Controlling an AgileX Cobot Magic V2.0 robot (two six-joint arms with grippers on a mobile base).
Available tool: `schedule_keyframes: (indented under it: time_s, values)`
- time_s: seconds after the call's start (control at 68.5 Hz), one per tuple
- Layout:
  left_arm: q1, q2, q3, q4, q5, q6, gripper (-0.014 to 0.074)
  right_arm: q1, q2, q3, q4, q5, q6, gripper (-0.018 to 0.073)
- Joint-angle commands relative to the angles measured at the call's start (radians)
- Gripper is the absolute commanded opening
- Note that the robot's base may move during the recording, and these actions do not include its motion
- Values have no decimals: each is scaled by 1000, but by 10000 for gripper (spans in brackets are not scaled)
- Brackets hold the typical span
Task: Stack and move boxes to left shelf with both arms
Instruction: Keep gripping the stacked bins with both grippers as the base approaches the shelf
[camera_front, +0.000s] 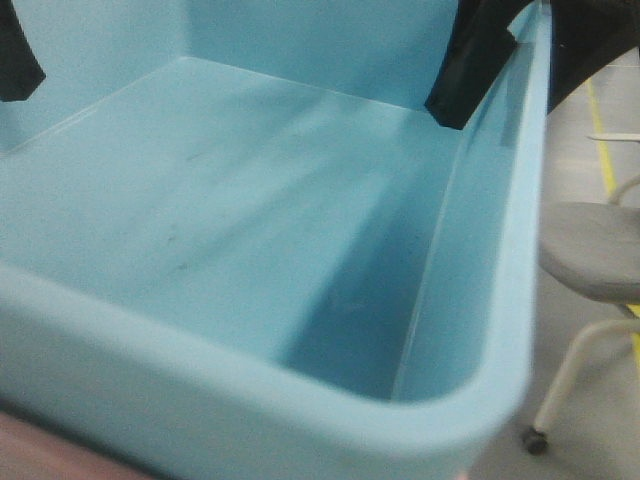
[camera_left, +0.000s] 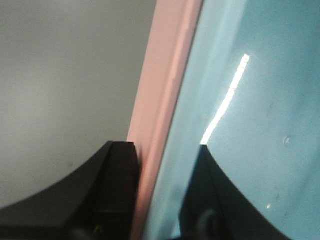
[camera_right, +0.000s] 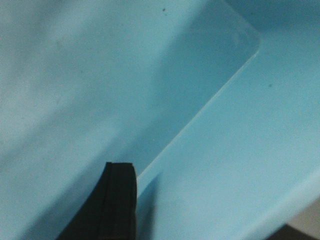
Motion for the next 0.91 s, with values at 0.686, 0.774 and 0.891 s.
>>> schedule_keyframes:
  time_s: [0.686,0.774,0.891]
  values:
    - [-30,-38,-43,-172,-99,74,-3,3,-35,-40,25,-148,-78,60]
    - [-30,-38,-43,-172,-99,74,-3,3,-35,-40,25,-148,-78,60]
    - [-30,-38,-43,-172,-99,74,-3,3,-35,-40,25,-148,-78,60]
